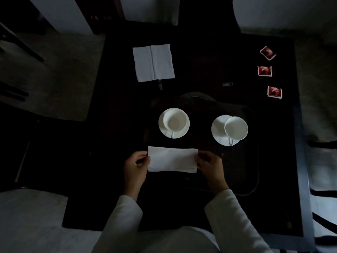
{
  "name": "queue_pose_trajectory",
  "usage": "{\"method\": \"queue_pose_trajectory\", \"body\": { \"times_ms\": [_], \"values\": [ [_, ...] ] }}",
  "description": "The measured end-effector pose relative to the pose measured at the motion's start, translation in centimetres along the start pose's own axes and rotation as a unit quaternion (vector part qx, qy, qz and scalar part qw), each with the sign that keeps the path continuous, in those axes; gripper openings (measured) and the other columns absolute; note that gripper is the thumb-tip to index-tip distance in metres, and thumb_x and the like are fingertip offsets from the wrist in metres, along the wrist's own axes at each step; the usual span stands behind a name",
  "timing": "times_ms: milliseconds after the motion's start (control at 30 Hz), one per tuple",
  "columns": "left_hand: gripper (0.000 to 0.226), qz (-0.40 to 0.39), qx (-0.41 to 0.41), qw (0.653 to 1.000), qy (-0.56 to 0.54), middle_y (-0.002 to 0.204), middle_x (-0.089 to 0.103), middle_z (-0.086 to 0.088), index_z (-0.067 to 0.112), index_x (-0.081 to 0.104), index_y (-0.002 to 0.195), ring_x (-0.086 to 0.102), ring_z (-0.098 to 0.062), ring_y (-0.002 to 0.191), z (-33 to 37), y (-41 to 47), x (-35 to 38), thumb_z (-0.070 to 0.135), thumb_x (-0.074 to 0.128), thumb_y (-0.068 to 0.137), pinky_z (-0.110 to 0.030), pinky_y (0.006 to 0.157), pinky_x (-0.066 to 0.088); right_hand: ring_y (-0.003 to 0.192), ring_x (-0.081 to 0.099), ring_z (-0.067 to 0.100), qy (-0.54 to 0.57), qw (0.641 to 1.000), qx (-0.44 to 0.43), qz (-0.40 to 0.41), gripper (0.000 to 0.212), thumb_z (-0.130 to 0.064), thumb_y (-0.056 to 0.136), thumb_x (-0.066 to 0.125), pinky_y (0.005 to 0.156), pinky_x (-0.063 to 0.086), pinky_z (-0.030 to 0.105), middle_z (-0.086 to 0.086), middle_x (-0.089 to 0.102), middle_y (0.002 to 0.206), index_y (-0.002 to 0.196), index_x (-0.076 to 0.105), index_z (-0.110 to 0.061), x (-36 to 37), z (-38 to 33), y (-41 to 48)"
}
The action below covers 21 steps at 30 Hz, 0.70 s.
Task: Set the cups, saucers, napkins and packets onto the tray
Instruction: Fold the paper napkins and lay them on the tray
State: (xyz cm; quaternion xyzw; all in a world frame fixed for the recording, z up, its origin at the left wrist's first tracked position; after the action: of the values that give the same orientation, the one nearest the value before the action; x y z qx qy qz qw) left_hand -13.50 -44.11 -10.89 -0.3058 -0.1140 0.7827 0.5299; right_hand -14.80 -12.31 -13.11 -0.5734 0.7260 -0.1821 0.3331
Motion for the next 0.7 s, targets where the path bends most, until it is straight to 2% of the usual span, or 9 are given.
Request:
{"method": "queue_pose_trajectory", "body": {
  "times_ms": [133,300,400,467,533,600,700],
  "values": [
    [0.016,0.003,-0.007,1.0,0.012,0.096,0.074,0.005,0.024,0.071,0.097,0.071,-0.014,0.09,-0.2,0.5,0.0,0.01,0.071,0.089,-0.035,0.08,0.059,0.091,0.074,0.03,-0.005,1.0,0.012,0.007,0.021,-0.01,0.087,0.075,0.086,0.06,0.055,0.007,0.077,0.093,0.091,0.075,-0.03,0.4,0.6,0.5],
    [0.014,0.009,-0.014,0.999,0.041,0.094,0.073,0.005,0.02,0.073,0.098,0.069,-0.005,0.087,-0.3,1.0,0.1,0.01,0.071,0.088,-0.037,0.082,0.059,0.089,0.074,0.03,-0.014,0.999,0.032,0.019,0.017,-0.012,0.086,0.077,0.086,0.059,0.055,0.009,0.077,0.093,0.102,0.077,-0.018,0.4,1.6,1.2],
    [0.014,0.005,-0.023,0.999,0.047,0.091,0.073,0.006,0.019,0.073,0.097,0.069,-0.005,0.085,-0.4,1.1,0.4,0.009,0.072,0.088,-0.037,0.081,0.059,0.089,0.074,0.03,-0.034,0.999,0.035,0.024,0.017,-0.012,0.085,0.076,0.087,0.059,0.054,0.007,0.077,0.092,0.099,0.077,-0.022,0.3,1.6,1.4],
    [0.013,0.007,-0.023,0.998,0.055,0.089,0.073,0.005,0.017,0.074,0.097,0.069,-0.009,0.085,-0.3,1.2,0.5,0.008,0.072,0.087,-0.034,0.079,0.058,0.09,0.074,0.03,-0.047,0.998,0.034,0.028,0.018,-0.013,0.084,0.076,0.087,0.059,0.054,0.006,0.077,0.092,0.098,0.077,-0.024,0.2,1.6,1.6],
    [0.012,0.016,-0.019,0.997,0.068,0.088,0.072,0.004,0.015,0.074,0.097,0.07,-0.013,0.084,-0.1,1.2,0.5,0.008,0.072,0.087,-0.024,0.076,0.054,0.091,0.074,0.03,-0.06,0.997,0.036,0.03,0.018,-0.014,0.084,0.077,0.088,0.059,0.053,0.007,0.077,0.092,0.099,0.077,-0.023,0.1,1.6,1.8],
    [0.012,0.025,-0.021,0.996,0.081,0.087,0.072,0.003,0.015,0.074,0.097,0.069,-0.011,0.082,0.1,1.1,0.5,0.009,0.073,0.087,-0.018,0.073,0.051,0.09,0.074,0.03,-0.059,0.997,0.041,0.027,0.017,-0.013,0.083,0.078,0.088,0.059,0.053,0.007,0.078,0.092,0.097,0.077,-0.022,0.1,1.7,1.9],
    [0.013,0.035,-0.032,0.995,0.091,0.091,0.073,0.0,0.013,0.075,0.1,0.069,-0.013,0.082,0.2,1.0,0.4,0.011,0.072,0.087,-0.027,0.081,0.055,0.082,0.076,0.024,-0.063,0.997,0.044,0.026,0.017,-0.015,0.081,0.08,0.084,0.061,0.05,0.002,0.078,0.086,0.086,0.074,-0.031,0.0,1.9,1.9]
  ]
}}
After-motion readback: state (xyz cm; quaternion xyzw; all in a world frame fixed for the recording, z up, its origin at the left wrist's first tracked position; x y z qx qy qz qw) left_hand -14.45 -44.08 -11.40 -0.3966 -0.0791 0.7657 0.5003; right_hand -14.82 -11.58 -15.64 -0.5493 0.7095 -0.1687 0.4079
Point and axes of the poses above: each hand's wrist, its own y-axis towards the middle knuckle, its own x-axis out of the palm, z = x × y, the point moved 10 cm from there along y, towards the middle knuckle
